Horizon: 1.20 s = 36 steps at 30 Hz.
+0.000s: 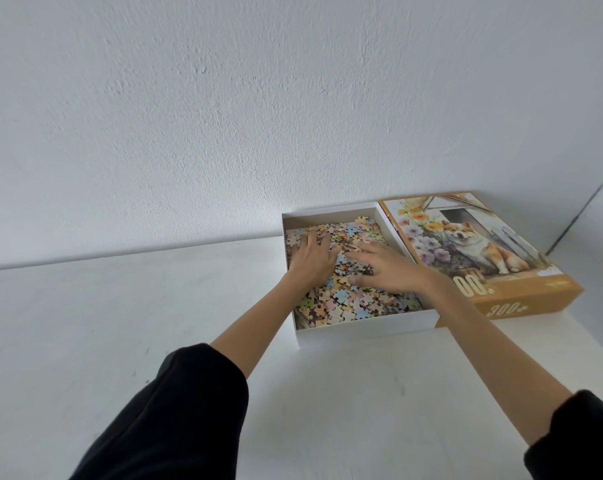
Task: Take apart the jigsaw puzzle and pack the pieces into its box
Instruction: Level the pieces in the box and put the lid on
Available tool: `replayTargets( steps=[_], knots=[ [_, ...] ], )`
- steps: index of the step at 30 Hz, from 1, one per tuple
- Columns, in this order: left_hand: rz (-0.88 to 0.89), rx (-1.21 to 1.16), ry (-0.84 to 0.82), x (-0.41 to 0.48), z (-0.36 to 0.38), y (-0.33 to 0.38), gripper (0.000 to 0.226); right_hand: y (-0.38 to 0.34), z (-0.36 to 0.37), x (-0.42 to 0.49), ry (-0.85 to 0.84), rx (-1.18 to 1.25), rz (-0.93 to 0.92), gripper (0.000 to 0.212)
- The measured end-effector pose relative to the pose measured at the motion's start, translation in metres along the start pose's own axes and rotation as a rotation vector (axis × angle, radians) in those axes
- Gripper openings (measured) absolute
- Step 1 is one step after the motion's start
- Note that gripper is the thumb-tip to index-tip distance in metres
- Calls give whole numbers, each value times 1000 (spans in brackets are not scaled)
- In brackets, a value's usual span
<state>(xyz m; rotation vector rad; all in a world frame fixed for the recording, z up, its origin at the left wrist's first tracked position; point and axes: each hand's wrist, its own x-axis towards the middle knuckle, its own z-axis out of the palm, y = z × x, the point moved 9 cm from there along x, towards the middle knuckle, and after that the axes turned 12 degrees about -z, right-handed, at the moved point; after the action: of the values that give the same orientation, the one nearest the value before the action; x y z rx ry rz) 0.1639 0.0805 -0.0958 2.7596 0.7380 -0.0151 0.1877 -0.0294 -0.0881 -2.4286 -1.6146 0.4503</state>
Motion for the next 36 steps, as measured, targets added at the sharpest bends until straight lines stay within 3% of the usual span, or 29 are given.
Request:
replayTargets(
  steps=[3,7,12,14,18,23,27,31,33,36],
  knots=[
    [1,33,-23,0,3,0,56,-6,13,-11,-98,-39,3,85],
    [9,-16,-35,-5,-1,2,60,-3,15,-12,-44,21,0,81],
    [166,-33,361,-21,-48,13,35,-4,-19,-22,364,20,-17,50],
    [141,-27,396,-23,-53,6,32,-5,-34,-28,483,-16,-5,42],
    [-51,-63,307,-20,-44,-30,34,-4,-57,-34,636,-139,72,41],
    [-149,16,138,-13,-30,-49,45,4,-44,-27,408,-159,203,53],
    [-150,23,155,-13,-34,-59,51,-2,-38,-25,412,-129,170,52],
    [-153,16,144,-17,-36,-73,50,2,-24,-16,349,172,181,51],
    [-139,-93,124,-19,-40,-79,48,2,-17,-13,314,327,177,48],
    [-131,-550,31,-29,-42,-82,43,0,-16,-14,382,472,153,40]
  ],
)
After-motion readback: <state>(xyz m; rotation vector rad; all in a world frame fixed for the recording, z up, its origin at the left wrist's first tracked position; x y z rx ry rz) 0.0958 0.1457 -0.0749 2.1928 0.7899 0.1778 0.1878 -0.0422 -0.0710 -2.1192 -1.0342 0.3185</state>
